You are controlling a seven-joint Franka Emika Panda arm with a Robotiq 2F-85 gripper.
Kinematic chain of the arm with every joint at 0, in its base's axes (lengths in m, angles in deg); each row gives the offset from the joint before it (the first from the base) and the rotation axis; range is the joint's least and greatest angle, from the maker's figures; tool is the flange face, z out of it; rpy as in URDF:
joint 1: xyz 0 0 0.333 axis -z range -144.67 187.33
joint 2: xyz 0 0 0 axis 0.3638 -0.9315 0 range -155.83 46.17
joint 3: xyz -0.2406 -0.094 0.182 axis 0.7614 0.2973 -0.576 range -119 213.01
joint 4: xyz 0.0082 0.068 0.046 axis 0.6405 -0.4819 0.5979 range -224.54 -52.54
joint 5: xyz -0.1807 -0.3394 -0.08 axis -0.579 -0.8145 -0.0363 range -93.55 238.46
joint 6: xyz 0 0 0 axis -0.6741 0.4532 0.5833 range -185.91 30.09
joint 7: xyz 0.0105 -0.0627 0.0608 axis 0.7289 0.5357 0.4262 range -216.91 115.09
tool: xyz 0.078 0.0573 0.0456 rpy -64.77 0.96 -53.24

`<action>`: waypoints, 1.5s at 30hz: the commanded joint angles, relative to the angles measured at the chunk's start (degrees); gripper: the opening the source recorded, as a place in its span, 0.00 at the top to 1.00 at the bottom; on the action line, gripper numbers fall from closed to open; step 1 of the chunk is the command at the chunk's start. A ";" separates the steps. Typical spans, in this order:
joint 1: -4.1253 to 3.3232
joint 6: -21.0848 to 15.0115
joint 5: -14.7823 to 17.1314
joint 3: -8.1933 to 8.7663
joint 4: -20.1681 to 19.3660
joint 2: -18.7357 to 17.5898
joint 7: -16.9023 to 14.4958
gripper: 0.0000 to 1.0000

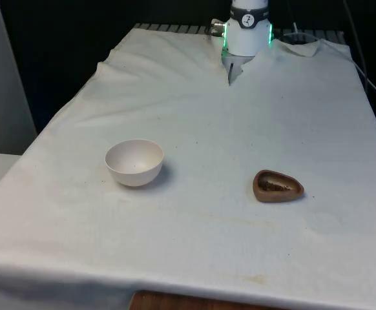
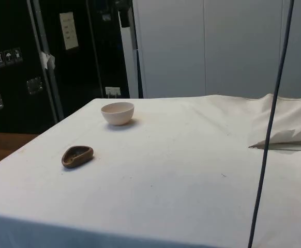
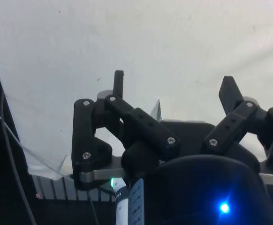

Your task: Pour the coffee beans from the cup into the bowl.

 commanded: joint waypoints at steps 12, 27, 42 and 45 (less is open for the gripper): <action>-1.03 -4.30 -1.20 -0.34 0.40 -2.69 1.78 0.00; -1.78 -12.32 -4.18 -1.26 -4.24 -4.07 4.41 0.00; -2.46 -18.96 -4.93 -1.60 -7.39 -6.82 5.56 0.00; -2.52 -20.45 -5.16 -1.60 -7.85 -7.39 5.73 0.00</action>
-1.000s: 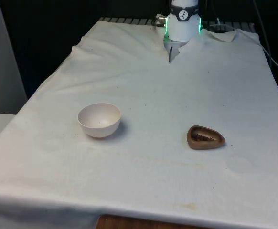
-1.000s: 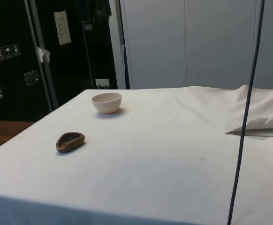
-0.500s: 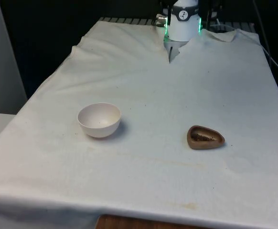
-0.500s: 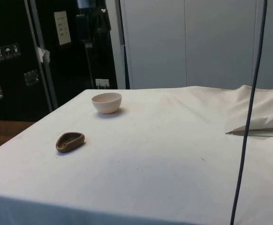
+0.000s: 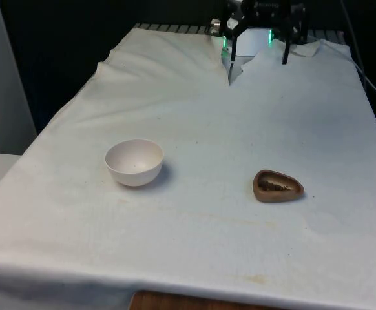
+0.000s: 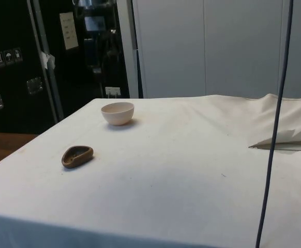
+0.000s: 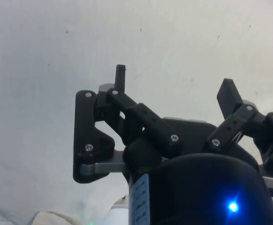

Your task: Pour the coffee beans from the cup into the bowl.

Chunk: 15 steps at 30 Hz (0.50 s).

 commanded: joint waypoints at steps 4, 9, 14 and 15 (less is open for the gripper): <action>-0.06 -2.92 -0.40 0.11 -0.17 -1.38 0.34 0.00; -0.06 -3.84 -0.23 0.17 0.17 -2.58 0.17 0.00; 0.11 -4.64 0.17 0.11 0.80 -4.18 -0.17 0.00; 0.17 -4.81 0.29 0.11 0.97 -4.58 -0.29 0.00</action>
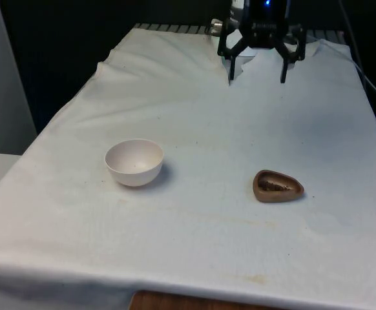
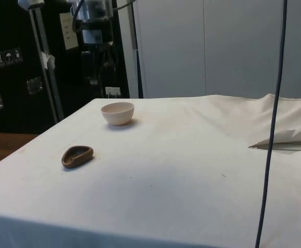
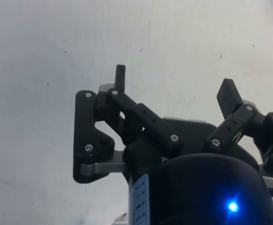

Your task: Pour the coffee beans from the cup into the bowl.

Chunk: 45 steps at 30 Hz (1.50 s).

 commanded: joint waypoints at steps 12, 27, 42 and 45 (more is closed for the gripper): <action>0.17 -3.04 0.74 -0.11 2.18 -4.87 -0.40 0.00; 0.11 -8.42 0.74 -0.29 2.46 -8.14 -0.23 0.00; 0.63 -13.01 3.27 -0.63 3.84 -12.20 -1.95 0.00; 0.17 -13.35 3.38 -0.06 3.95 -12.49 -1.95 0.00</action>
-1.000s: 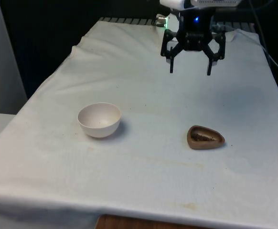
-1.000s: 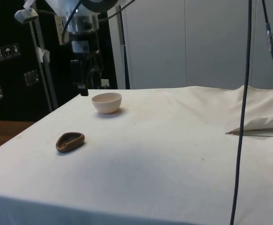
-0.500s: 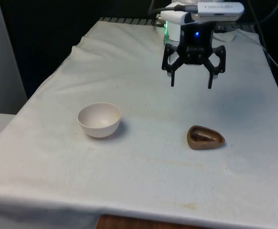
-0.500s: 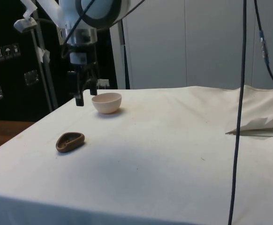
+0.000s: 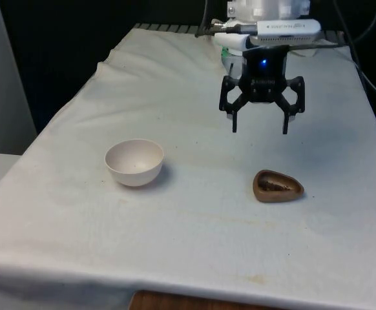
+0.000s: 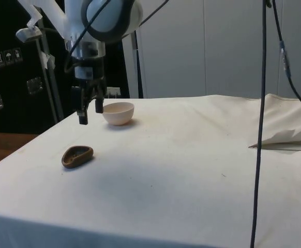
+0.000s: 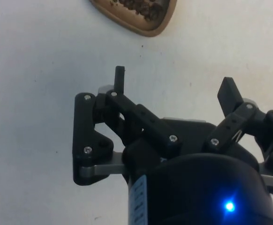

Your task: Pour the coffee beans from the cup into the bowl.

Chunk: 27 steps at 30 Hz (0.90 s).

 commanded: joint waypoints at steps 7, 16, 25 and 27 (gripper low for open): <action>0.63 -0.57 2.52 -0.63 3.09 -2.86 -1.89 0.00; 0.69 -0.92 4.53 -0.52 6.53 -6.42 -3.44 0.00; 0.86 -1.49 4.47 -0.17 7.10 -8.25 -4.30 0.00; 0.86 -1.49 4.41 -0.11 7.45 -8.65 -4.47 0.00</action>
